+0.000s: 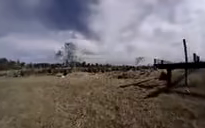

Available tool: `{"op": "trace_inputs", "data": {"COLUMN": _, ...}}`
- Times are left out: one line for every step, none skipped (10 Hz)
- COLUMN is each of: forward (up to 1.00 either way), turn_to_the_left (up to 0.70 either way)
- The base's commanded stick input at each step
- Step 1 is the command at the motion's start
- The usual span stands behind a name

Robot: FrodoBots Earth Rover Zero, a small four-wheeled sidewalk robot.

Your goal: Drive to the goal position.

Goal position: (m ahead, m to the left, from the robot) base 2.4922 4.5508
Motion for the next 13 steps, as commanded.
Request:
{"op": "trace_inputs", "data": {"forward": 0.7, "turn_to_the_left": 0.0}}
{"op": "trace_inputs", "data": {"forward": 0.7, "turn_to_the_left": 0.0}}
{"op": "trace_inputs", "data": {"forward": 0.7, "turn_to_the_left": 0.0}}
{"op": "trace_inputs", "data": {"forward": 0.7, "turn_to_the_left": 0.0}}
{"op": "trace_inputs", "data": {"forward": 0.7, "turn_to_the_left": 0.0}}
{"op": "trace_inputs", "data": {"forward": 0.7, "turn_to_the_left": 0.0}}
{"op": "trace_inputs", "data": {"forward": 0.7, "turn_to_the_left": 0.0}}
{"op": "trace_inputs", "data": {"forward": 0.7, "turn_to_the_left": 0.0}}
{"op": "trace_inputs", "data": {"forward": 0.7, "turn_to_the_left": 0.0}}
{"op": "trace_inputs", "data": {"forward": 0.7, "turn_to_the_left": 0.0}}
{"op": "trace_inputs", "data": {"forward": 0.7, "turn_to_the_left": 0.0}}
{"op": "trace_inputs", "data": {"forward": 0.7, "turn_to_the_left": 0.0}}
{"op": "trace_inputs", "data": {"forward": 0.7, "turn_to_the_left": 0.0}}
